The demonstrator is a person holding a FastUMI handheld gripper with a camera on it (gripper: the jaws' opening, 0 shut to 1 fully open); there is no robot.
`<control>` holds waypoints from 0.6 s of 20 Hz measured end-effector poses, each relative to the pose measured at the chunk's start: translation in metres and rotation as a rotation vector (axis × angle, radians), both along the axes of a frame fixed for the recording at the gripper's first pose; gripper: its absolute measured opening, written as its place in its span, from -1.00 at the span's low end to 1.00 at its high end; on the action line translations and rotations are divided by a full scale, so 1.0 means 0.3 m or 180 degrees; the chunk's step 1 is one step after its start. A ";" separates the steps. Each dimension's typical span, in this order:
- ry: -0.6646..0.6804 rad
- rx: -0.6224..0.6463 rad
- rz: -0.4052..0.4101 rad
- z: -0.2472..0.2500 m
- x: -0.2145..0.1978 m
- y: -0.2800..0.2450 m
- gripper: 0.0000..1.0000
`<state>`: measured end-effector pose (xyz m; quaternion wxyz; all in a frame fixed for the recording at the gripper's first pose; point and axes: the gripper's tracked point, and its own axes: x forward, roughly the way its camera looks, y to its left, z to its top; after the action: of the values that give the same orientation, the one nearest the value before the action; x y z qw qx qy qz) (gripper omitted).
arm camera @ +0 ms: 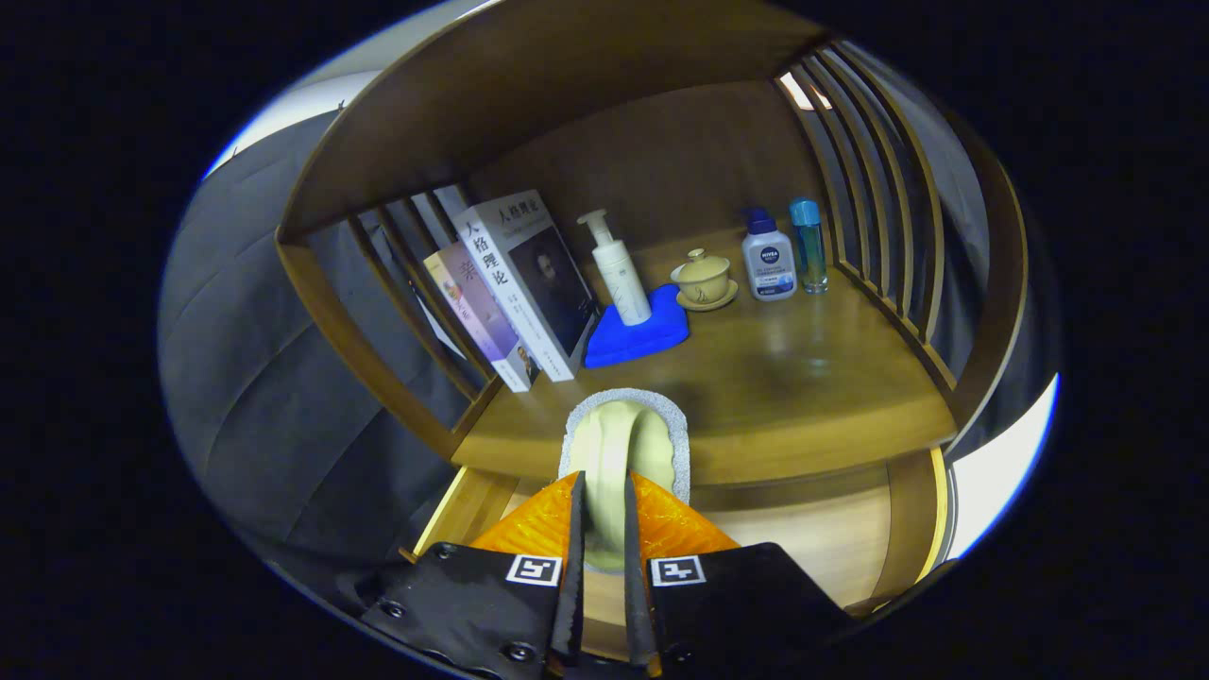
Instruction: Pull open the drawer, take out the items inside it, and place them on the countertop above the cabinet.
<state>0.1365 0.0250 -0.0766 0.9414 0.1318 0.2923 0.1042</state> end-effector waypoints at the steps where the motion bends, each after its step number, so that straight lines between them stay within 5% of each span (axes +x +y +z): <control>1: 0.0001 -0.0018 -0.0045 -0.001 0.033 -0.016 -0.59; 12: 0.0189 -0.0140 -0.0440 -0.052 0.328 -0.156 -0.59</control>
<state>0.2348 -0.0217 -0.0922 0.9400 0.1339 0.3125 0.0285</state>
